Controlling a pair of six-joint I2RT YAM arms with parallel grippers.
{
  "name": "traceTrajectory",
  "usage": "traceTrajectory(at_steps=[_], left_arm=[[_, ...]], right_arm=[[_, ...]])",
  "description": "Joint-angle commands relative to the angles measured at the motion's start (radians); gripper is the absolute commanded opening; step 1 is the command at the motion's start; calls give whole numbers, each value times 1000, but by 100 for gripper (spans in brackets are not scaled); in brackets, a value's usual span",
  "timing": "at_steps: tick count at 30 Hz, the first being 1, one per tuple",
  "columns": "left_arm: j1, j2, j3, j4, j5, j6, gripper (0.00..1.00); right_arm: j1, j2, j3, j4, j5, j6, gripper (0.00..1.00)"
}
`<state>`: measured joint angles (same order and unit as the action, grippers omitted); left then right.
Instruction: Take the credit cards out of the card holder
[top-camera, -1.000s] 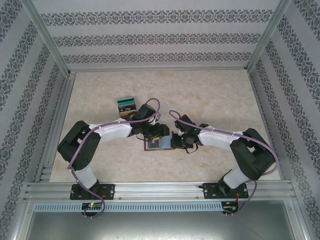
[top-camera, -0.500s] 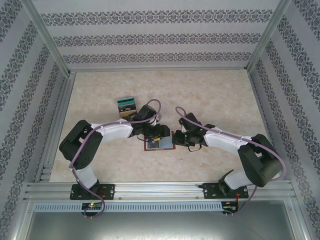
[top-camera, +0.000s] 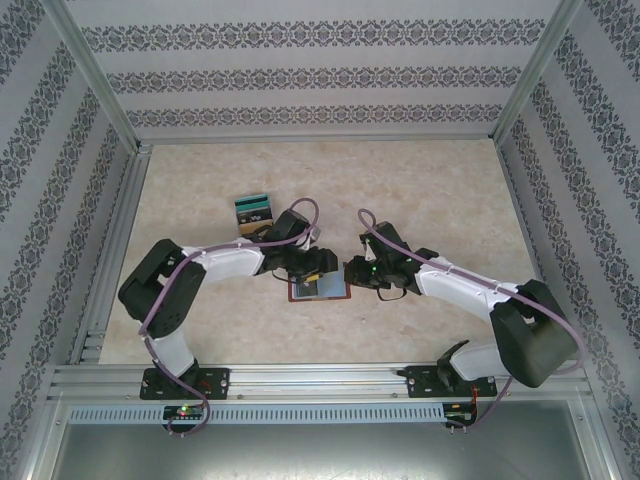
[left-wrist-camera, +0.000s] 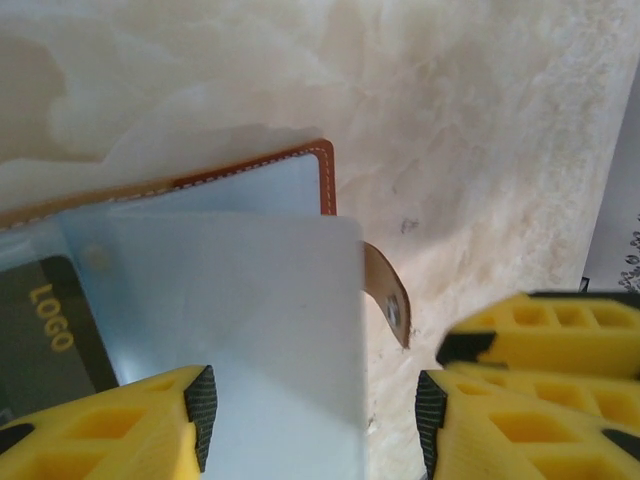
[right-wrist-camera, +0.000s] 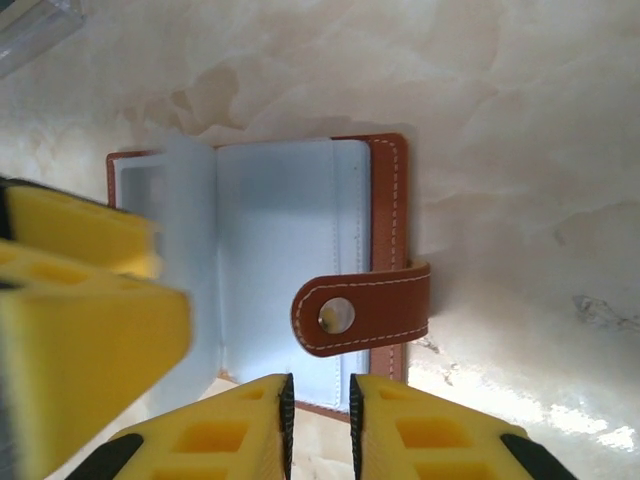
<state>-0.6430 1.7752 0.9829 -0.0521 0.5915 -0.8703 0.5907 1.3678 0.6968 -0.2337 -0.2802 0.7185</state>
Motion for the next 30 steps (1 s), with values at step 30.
traceTrajectory(at_steps=[30], left_arm=[[114,-282,-214,-94,-136,-47,49]], right_arm=[[70,221,72,157,-111,72,17]])
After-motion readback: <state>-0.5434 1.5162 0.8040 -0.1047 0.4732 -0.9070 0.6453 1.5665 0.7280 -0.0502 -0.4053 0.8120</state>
